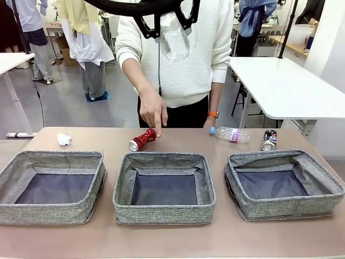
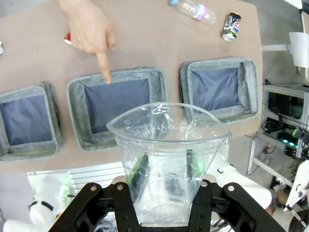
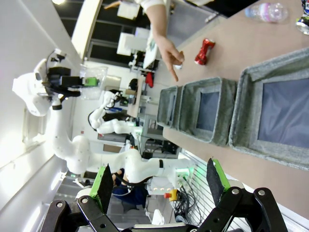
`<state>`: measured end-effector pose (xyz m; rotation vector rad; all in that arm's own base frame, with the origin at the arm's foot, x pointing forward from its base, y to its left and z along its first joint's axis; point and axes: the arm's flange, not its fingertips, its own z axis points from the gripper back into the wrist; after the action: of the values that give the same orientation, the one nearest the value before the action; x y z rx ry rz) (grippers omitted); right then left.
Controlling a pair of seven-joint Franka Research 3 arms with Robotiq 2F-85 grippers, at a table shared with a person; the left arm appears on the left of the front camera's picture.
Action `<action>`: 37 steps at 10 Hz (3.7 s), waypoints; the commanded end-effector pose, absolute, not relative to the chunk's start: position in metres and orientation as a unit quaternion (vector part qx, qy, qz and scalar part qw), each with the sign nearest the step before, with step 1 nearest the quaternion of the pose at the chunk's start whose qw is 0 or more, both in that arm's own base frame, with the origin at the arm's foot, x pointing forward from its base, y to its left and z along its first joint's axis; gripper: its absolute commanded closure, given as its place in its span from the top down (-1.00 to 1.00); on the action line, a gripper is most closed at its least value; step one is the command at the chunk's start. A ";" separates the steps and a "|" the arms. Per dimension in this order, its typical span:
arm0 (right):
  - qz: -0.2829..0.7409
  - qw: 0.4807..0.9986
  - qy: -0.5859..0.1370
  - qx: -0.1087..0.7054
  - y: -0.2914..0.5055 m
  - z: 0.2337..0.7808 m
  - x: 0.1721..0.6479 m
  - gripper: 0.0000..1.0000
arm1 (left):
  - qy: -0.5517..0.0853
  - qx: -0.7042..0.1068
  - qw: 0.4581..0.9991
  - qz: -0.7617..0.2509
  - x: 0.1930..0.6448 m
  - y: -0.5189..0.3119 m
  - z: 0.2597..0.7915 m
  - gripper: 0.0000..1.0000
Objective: Sort the waste into the appropriate baskets.
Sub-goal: Place the picked waste into the Fabric basket indicated by the person.
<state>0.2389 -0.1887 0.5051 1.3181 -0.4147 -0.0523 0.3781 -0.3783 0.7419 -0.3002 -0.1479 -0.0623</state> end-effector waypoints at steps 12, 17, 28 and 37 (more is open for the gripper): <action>-0.014 0.768 -0.199 0.609 -0.189 0.506 0.239 1.00 | -0.077 -0.033 0.996 0.038 0.349 -0.426 0.489 -0.17; -0.014 0.768 -0.199 0.609 -0.189 0.506 0.239 1.00 | -0.109 -0.009 0.994 0.021 0.347 -0.427 0.491 0.97; -0.014 0.768 -0.199 0.609 -0.189 0.506 0.239 1.00 | -0.067 -0.162 0.984 -0.043 0.342 -0.388 0.537 1.00; -0.014 0.768 -0.199 0.609 -0.189 0.506 0.239 1.00 | -0.116 -0.538 0.830 -0.087 0.297 0.017 0.562 1.00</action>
<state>0.2390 -0.1891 0.5044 1.3183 -0.4127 -0.0544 0.3130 -0.0036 0.5708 -1.0449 -0.1796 -0.1722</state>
